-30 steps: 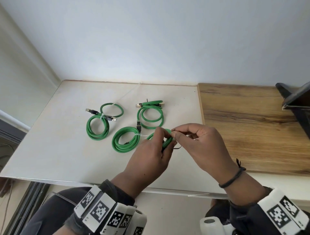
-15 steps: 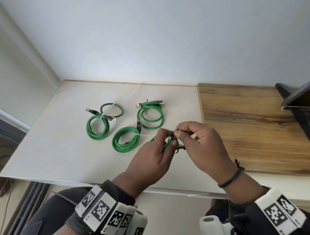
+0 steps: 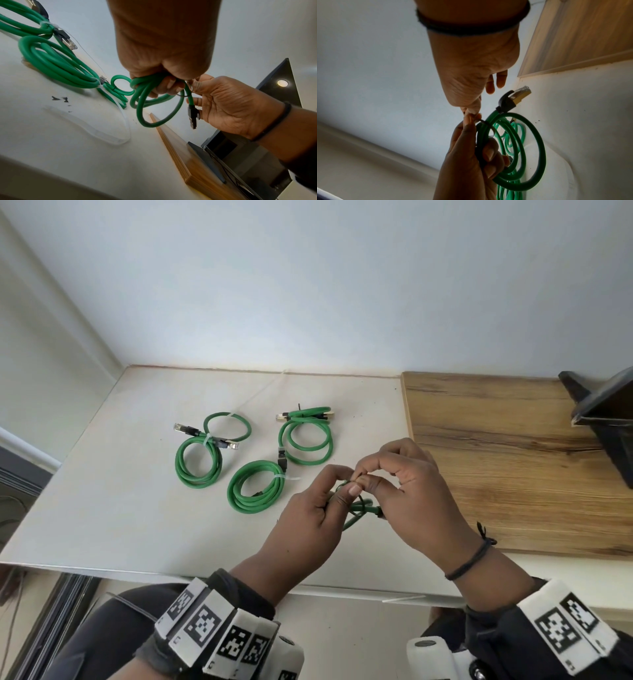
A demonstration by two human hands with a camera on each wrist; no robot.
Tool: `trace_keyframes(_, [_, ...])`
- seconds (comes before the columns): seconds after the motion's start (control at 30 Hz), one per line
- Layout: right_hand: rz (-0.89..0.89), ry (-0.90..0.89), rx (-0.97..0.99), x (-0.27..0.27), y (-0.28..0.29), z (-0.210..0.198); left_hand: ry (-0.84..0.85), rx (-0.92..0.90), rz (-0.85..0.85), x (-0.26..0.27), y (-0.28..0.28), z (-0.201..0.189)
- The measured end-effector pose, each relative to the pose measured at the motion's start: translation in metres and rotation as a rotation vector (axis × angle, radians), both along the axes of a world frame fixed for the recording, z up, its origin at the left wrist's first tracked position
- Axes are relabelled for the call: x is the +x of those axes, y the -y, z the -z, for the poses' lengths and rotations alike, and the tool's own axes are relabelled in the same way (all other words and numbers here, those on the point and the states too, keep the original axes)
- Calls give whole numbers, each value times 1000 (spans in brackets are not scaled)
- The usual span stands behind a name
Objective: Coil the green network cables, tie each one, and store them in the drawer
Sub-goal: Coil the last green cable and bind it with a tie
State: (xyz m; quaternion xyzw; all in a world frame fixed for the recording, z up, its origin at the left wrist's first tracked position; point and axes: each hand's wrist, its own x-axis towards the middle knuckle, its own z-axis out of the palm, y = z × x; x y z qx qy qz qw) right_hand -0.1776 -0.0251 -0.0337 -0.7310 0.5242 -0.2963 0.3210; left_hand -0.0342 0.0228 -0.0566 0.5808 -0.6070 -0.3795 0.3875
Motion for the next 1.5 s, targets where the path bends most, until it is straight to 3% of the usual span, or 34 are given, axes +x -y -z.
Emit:
trace_keyframes(0.5, [75,161,39,6,-8,-7,-183,18,-68,1,2,-3])
trace_keyframes(0.77, [-19,532,205,11,-9,1,-191,47,-38,3,4,2])
trace_keyframes(0.93, [32,584,221,11,-8,-1,-165,50,0,3,4,7])
trace_keyframes(1.17, [201,494,275,18,-15,-2,-125,73,49,4,4,15])
trace_keyframes(1.3, [241,581,398,18,-13,-7,-130,52,44,5,4,19])
trace_keyframes(1.5, [231,629,426,19,-19,-13,-172,25,42,8,5,18])
